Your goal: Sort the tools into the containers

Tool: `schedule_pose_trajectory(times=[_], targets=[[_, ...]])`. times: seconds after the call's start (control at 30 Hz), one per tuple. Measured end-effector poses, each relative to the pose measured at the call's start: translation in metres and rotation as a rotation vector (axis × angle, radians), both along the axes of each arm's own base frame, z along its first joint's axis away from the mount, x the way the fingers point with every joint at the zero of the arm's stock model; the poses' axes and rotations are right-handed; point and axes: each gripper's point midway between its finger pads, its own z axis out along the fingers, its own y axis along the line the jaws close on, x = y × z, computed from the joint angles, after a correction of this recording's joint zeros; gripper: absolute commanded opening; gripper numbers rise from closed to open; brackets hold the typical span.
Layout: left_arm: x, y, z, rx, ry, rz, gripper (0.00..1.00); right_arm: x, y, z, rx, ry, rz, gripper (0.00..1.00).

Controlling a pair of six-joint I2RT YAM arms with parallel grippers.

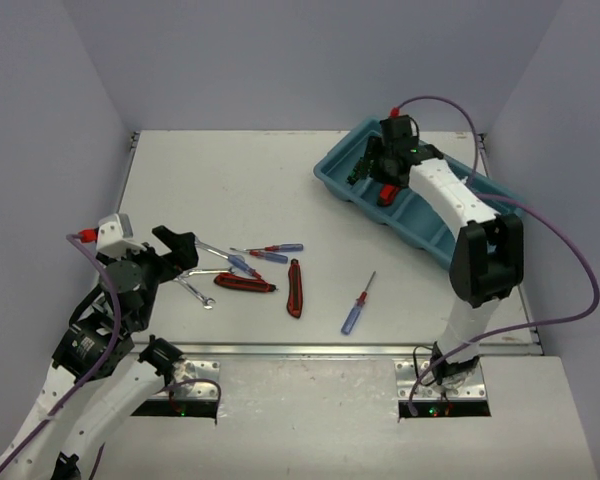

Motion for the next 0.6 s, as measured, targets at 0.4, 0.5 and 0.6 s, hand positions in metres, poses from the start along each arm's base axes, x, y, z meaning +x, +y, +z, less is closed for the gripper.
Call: schedule_pose_trajectory(times=[0.4,0.5,0.6], targets=[[0.002,-0.001,-0.002,0.007,0.011,0.002,1.0,-0.204,0.17,-0.079,-0.109,0.17,0.596,0.99],[0.002,-0.001,-0.002,0.007,0.012,0.002,1.0,-0.23,0.183,-0.096,-0.143,0.187,0.597,0.99],[0.002,0.0,-0.002,0.007,0.011,0.003,1.0,-0.236,0.192,-0.109,-0.159,0.213,0.553,0.99]])
